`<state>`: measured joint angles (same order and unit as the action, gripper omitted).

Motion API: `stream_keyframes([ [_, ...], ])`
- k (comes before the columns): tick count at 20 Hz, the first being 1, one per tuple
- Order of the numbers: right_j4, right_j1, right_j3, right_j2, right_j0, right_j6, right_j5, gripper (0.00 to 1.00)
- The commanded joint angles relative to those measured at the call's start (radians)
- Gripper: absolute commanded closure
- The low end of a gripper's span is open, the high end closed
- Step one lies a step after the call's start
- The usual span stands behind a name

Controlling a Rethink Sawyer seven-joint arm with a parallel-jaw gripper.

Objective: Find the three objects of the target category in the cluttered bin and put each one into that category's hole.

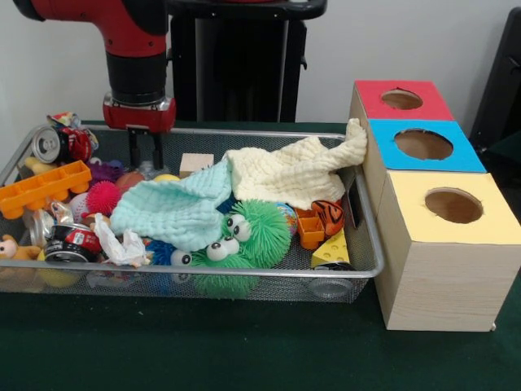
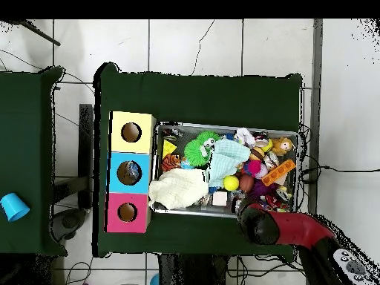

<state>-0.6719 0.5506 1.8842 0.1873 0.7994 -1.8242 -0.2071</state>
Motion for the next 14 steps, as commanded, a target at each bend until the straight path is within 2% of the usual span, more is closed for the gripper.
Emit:
stream_keyframes([
  [1, 0.003, 0.073, 0.005, 0.078, 0.024, 0.025, -0.069, 1.0],
  [9, 0.02, 0.123, 0.031, 0.089, 0.027, 0.032, -0.107, 1.0],
  [14, 0.023, 0.129, 0.033, 0.093, 0.025, 0.028, -0.116, 1.0],
])
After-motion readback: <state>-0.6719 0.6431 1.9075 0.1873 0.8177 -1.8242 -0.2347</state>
